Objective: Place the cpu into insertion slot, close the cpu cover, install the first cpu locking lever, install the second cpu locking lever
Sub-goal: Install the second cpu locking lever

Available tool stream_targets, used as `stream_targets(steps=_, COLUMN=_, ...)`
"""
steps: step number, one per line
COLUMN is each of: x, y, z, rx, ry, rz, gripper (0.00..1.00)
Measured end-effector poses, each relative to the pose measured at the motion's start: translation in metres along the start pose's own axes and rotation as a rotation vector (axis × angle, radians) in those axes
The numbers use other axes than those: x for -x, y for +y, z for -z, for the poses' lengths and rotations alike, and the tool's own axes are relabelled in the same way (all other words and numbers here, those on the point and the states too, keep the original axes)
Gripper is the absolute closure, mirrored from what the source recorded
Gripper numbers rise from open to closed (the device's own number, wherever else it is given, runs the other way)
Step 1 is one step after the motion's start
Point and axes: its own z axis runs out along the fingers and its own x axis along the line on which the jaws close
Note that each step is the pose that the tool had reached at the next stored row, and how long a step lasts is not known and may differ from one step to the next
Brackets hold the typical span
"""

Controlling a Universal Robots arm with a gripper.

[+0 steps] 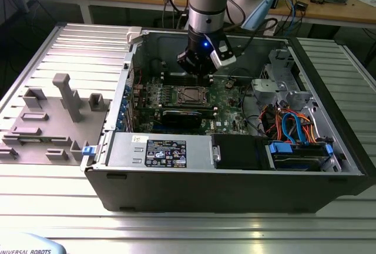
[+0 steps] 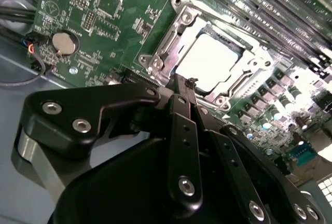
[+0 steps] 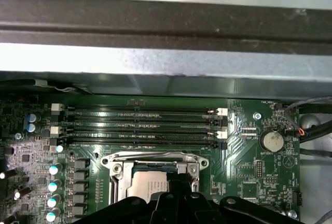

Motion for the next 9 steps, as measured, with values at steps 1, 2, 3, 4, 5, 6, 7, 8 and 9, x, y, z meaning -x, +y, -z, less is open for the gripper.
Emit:
stream_targets(steps=1, x=0.0000, y=-0.0014, z=0.0001, rx=-0.0008, ry=0.0001, rz=0.000, gripper=0.89)
stream_targets(steps=2, x=-0.0001, y=-0.0030, z=0.0002, rx=-0.0010, ry=0.0002, rz=0.000, gripper=0.89)
stream_targets(steps=3, x=-0.0001, y=-0.0050, z=0.0002, rx=-0.0010, ry=0.0000, rz=0.000, gripper=0.89)
stream_targets(steps=4, x=-0.0002, y=-0.0064, z=0.0003, rx=-0.0011, ry=0.0001, rz=0.000, gripper=0.89)
stream_targets(steps=5, x=-0.0002, y=-0.0079, z=0.0004, rx=-0.0011, ry=0.0001, rz=0.000, gripper=0.89)
stream_targets(steps=6, x=-0.0003, y=-0.0095, z=0.0005, rx=-0.0013, ry=0.0001, rz=0.000, gripper=0.89)
stream_targets(steps=7, x=-0.0003, y=-0.0108, z=0.0006, rx=-0.0013, ry=0.0001, rz=0.000, gripper=0.89)
stream_targets(steps=8, x=-0.0003, y=-0.0119, z=0.0007, rx=-0.0015, ry=0.0001, rz=0.000, gripper=0.89)
stream_targets(steps=9, x=-0.0003, y=-0.0128, z=0.0007, rx=-0.0015, ry=0.0001, rz=0.000, gripper=0.89)
